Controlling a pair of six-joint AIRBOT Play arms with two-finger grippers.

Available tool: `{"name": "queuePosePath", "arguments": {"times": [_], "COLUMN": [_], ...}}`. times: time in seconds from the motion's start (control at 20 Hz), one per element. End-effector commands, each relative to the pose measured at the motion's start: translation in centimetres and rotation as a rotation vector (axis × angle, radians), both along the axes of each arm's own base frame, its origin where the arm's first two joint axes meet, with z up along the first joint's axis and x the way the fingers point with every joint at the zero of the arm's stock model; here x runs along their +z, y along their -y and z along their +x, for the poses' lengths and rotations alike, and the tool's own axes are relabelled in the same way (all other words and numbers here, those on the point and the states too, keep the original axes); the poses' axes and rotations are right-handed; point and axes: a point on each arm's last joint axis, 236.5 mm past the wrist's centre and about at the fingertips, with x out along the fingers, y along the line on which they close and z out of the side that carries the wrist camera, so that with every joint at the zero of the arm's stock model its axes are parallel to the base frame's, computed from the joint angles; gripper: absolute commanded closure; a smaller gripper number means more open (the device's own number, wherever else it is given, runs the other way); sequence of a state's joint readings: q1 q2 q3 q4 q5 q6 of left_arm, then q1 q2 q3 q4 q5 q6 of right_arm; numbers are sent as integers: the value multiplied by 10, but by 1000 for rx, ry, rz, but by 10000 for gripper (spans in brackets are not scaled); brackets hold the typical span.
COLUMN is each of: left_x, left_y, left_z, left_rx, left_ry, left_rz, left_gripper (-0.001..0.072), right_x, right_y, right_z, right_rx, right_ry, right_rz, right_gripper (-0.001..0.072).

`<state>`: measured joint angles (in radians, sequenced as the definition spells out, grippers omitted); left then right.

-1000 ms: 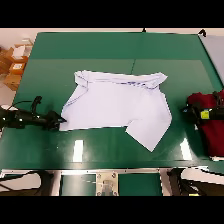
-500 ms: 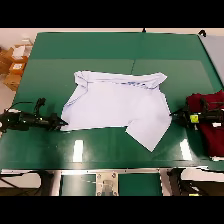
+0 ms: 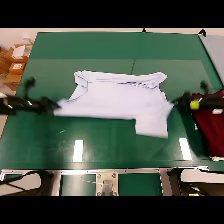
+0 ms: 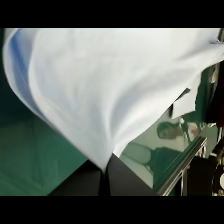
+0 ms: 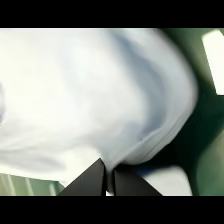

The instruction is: Fold the shirts.

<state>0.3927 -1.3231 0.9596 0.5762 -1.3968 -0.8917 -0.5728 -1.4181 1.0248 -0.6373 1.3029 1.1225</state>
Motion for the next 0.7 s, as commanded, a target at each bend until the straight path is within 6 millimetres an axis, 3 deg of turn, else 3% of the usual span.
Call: {"name": "queuePosePath", "arguments": {"times": [0.0, 0.05, 0.15, 0.25, 0.3, 0.35, 0.45, 0.55, 0.65], "left_x": [188, 253, 379, 477, 508, 530, 551, 546, 526], "left_y": [15, 22, 38, 61, 71, 77, 80, 66, 39], "left_z": [7, -2, -45, -111, -143, -169, -197, -190, -161], "left_rx": [-52, -49, -18, 29, 48, 76, 142, 208, 280], "left_ry": [455, 642, 1024, 1355, 1474, 1554, 1613, 1551, 1420], "left_rz": [41, 92, 230, 349, 400, 448, 494, 520, 558], "left_gripper": [686, 686, 685, 685, 685, 685, 685, 685, 685], "right_x": [190, 251, 368, 458, 493, 524, 558, 562, 549], "right_y": [-12, -19, -40, -61, -71, -80, -89, -88, -75], "right_z": [29, 24, -9, -59, -85, -111, -151, -171, -168], "right_rx": [40, 45, 40, -7, -42, -87, -178, -243, -284], "right_ry": [463, 610, 905, 1151, 1253, 1348, 1457, 1452, 1363], "right_rz": [-63, -122, -288, -446, -511, -579, -718, -807, -815], "right_gripper": [692, 692, 692, 692, 692, 692, 692, 691, 692]}}
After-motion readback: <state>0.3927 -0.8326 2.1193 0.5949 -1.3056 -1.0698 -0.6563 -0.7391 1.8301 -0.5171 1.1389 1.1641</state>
